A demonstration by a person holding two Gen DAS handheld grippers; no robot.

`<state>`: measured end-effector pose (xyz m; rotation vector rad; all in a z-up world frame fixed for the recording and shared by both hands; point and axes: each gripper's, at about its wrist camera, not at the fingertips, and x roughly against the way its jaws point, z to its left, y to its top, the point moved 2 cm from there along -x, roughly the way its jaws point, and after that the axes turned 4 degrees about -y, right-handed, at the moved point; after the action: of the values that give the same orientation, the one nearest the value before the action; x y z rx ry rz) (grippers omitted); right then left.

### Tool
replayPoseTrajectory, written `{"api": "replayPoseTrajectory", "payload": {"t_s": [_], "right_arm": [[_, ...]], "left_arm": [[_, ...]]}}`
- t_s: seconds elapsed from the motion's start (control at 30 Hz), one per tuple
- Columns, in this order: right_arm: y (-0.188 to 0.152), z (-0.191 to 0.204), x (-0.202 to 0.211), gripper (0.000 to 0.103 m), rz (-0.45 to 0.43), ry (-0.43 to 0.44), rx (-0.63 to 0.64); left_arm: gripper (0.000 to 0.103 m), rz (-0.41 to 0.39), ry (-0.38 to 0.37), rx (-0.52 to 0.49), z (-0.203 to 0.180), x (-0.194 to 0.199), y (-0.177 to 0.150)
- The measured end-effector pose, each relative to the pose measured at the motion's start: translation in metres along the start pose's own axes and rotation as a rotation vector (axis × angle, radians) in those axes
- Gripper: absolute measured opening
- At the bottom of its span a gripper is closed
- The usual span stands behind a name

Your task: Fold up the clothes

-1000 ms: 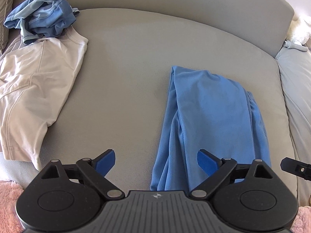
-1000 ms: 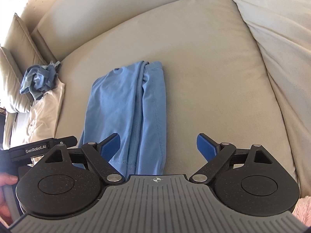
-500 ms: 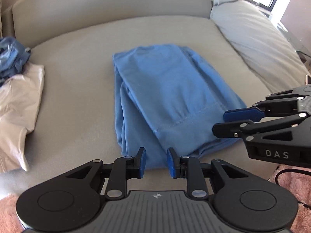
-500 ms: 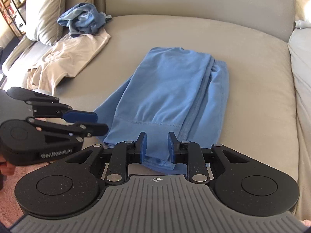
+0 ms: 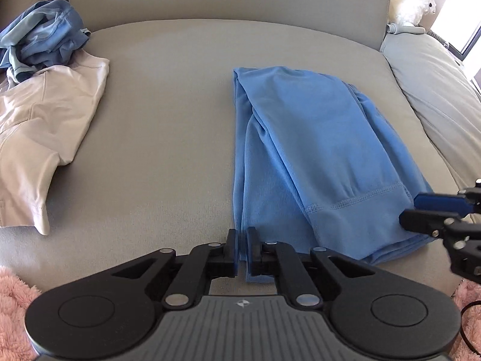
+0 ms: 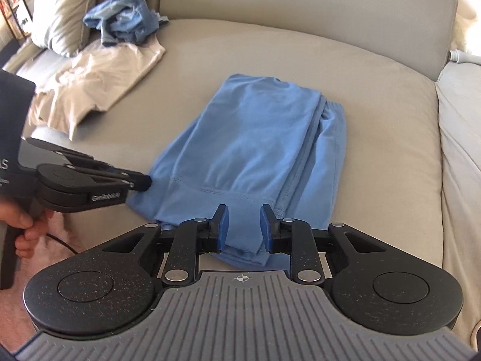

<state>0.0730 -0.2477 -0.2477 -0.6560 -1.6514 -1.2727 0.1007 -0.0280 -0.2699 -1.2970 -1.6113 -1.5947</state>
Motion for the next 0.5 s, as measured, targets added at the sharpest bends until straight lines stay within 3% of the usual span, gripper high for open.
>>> {"api": "replayPoseTrajectory", "payload": {"t_s": [0.13, 0.23, 0.4, 0.5], "right_arm": [[-0.022, -0.01, 0.002, 0.024, 0.042, -0.005, -0.015], [-0.034, -0.025, 0.013, 0.025, 0.075, -0.031, -0.057], [-0.026, -0.044, 0.028, 0.025, -0.098, -0.052, -0.13], [-0.017, -0.041, 0.019, 0.025, -0.17, -0.052, -0.147]], "left_arm": [[0.006, 0.029, 0.036, -0.025, 0.007, 0.007, -0.007], [0.008, -0.015, 0.048, -0.018, 0.008, 0.026, -0.007], [0.014, -0.108, -0.008, -0.058, -0.021, 0.042, 0.006], [0.016, -0.111, -0.043, -0.095, -0.045, 0.037, 0.017]]}}
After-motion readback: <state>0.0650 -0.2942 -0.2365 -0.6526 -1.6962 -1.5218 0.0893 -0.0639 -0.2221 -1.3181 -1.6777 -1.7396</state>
